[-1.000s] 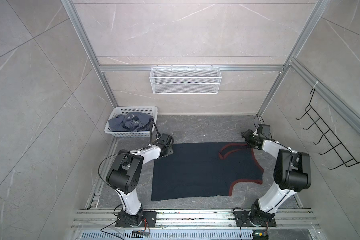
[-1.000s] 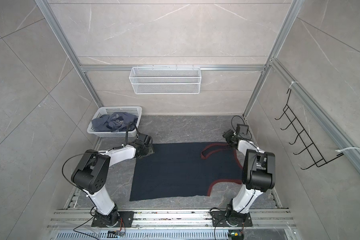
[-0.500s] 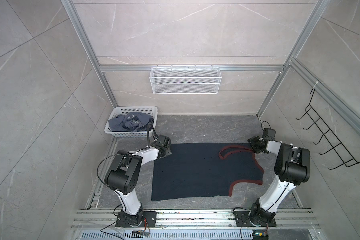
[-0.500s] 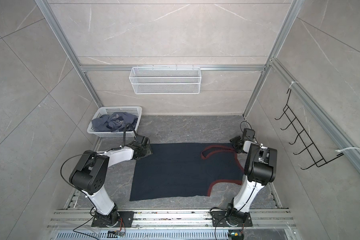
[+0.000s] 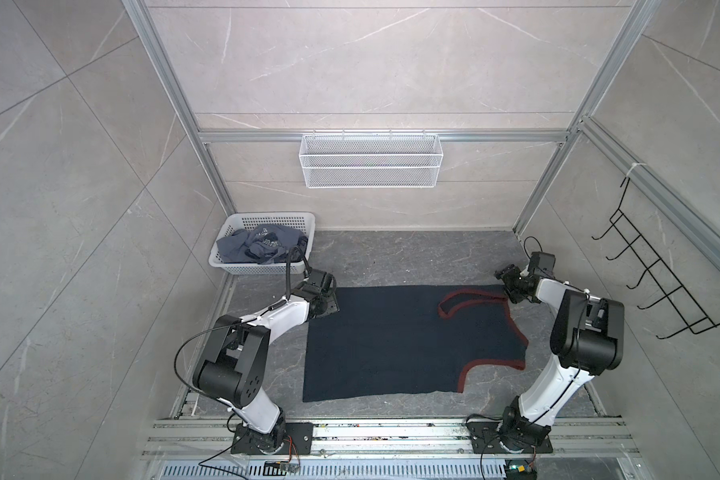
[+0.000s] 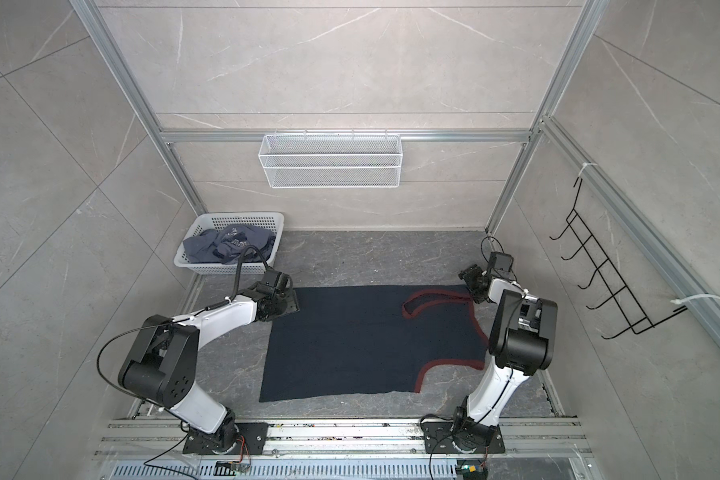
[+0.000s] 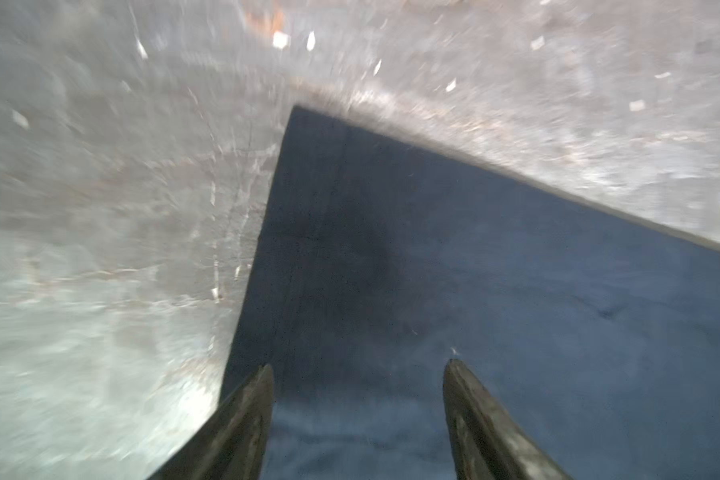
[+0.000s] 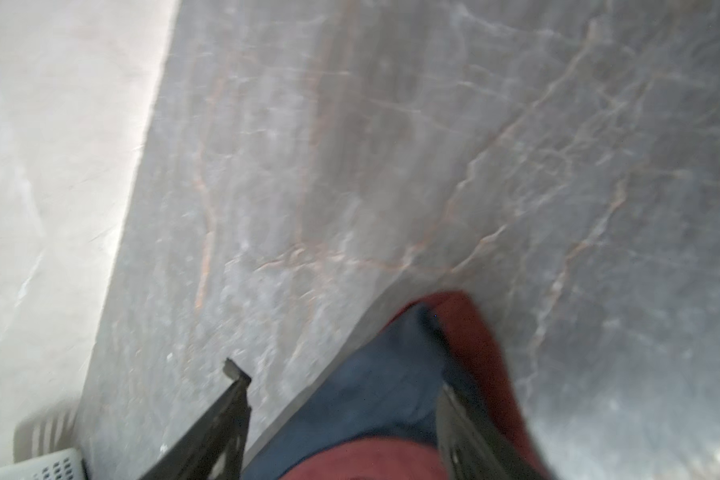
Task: Fold and stack the tank tops
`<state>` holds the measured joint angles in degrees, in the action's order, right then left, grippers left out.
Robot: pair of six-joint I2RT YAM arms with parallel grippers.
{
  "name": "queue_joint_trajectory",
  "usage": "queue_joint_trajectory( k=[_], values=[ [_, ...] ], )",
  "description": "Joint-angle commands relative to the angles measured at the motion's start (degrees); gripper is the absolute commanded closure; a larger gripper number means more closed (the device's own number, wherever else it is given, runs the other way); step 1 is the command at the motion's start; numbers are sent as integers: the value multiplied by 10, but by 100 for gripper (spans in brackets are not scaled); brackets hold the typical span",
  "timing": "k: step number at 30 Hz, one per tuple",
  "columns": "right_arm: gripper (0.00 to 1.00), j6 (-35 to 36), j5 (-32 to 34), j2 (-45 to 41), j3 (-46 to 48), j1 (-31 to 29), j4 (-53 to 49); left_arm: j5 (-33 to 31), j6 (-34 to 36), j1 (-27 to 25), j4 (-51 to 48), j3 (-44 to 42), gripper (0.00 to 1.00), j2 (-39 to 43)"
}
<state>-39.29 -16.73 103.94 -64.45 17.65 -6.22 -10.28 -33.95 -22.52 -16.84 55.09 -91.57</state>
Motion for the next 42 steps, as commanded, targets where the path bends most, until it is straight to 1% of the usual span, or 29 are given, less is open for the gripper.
queue_joint_trajectory(
  k=[1, 5, 8, 12, 14, 18, 23, 28, 29, 30, 31, 37, 40, 42],
  values=[
    [26, 46, 1, -70, 20, -49, -51, 19, 40, -23, -49, 48, 32, 27],
    [28, 79, 32, -123, 44, -136, -100, 35, 29, -54, -60, 67, 32, 1],
    [31, 96, 49, -137, 53, -204, -134, 49, 15, -69, -57, 74, 32, -31],
    [32, 107, 88, -113, 40, -266, -189, 56, 4, -80, -52, 86, 32, -79],
    [33, 106, 104, -93, 34, -281, -205, 55, -2, -81, -49, 89, 32, -97],
    [33, 101, 111, -38, 18, -288, -217, 46, -11, -81, -45, 96, 32, -125],
    [34, 97, 141, 45, -34, -288, -240, 32, -19, -80, -42, 107, 32, -158],
    [34, 94, 163, 105, -86, -281, -251, 29, -29, -74, -32, 113, 31, -180],
    [35, 94, 162, 118, -99, -277, -252, 29, -30, -71, -28, 115, 31, -185],
    [40, 95, 158, 128, -108, -275, -251, 29, -31, -68, -24, 117, 31, -191],
    [41, 94, 157, 136, -119, -272, -249, 29, -31, -64, -19, 122, 31, -197],
    [39, 90, 149, 185, -196, -256, -257, 36, -4, -36, -12, 191, 31, -255],
    [37, 92, 149, 200, -229, -250, -264, 40, 13, -33, -33, 241, 31, -278],
    [36, 98, 150, 196, -243, -247, -266, 39, 21, -33, -52, 265, 31, -276]
  ],
)
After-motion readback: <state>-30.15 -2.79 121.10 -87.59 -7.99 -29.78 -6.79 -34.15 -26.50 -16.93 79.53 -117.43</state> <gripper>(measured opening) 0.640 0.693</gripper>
